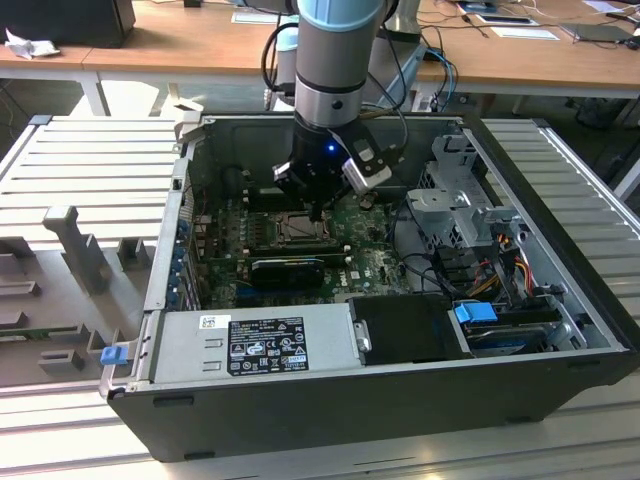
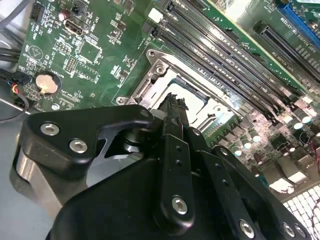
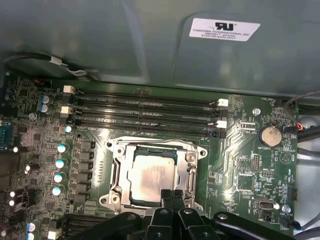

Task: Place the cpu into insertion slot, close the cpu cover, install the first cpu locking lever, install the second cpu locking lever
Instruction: 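Install the second cpu locking lever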

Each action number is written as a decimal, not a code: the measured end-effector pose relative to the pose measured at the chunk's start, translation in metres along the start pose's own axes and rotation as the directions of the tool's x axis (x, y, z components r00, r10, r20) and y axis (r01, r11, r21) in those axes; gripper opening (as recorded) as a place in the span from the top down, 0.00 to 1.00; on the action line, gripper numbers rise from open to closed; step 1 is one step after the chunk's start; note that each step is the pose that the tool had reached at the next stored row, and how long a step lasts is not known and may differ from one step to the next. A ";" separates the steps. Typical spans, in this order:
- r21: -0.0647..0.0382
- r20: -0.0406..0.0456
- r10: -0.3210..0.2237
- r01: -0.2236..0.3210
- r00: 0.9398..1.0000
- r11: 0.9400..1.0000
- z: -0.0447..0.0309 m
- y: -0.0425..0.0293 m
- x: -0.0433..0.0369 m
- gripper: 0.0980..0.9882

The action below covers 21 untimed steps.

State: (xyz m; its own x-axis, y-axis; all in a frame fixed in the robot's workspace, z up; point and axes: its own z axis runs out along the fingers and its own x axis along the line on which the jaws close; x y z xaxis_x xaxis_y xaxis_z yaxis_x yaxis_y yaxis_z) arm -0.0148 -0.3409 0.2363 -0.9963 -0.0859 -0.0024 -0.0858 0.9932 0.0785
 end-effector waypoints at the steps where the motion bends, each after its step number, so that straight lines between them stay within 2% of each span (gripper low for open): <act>1: 0.000 0.000 0.000 0.000 1.000 1.000 -0.0002 -0.0022 0.0002 0.99; 5: 0.000 0.000 0.000 0.000 1.000 1.000 -0.0005 -0.0098 0.0009 0.99; 9: -0.002 -0.009 0.001 -0.001 1.000 1.000 -0.0011 -0.0193 0.0017 0.99; 11: -0.002 -0.009 0.001 -0.001 1.000 1.000 -0.0012 -0.0231 0.0020 0.99; 12: -0.004 -0.009 0.001 -0.001 1.000 1.000 -0.0013 -0.0283 0.0026 0.99; 14: -0.005 -0.009 0.001 -0.001 1.000 1.000 -0.0010 -0.0296 0.0088 0.99; 16: -0.005 -0.009 0.001 -0.001 1.000 1.000 -0.0005 -0.0290 0.0189 0.99; 17: -0.006 -0.009 0.001 -0.001 1.000 1.000 -0.0003 -0.0284 0.0266 0.99; 18: -0.006 -0.009 0.001 -0.001 1.000 1.000 0.0000 -0.0284 0.0298 0.99; 21: -0.014 -0.008 0.001 -0.001 1.000 1.000 0.0018 -0.0303 0.0314 0.99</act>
State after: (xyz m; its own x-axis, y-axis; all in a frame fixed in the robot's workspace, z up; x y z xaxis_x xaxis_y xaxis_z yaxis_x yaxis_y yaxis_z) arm -0.0435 -0.3736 0.2321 -0.9963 -0.0860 0.0060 -0.0851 0.9921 0.0925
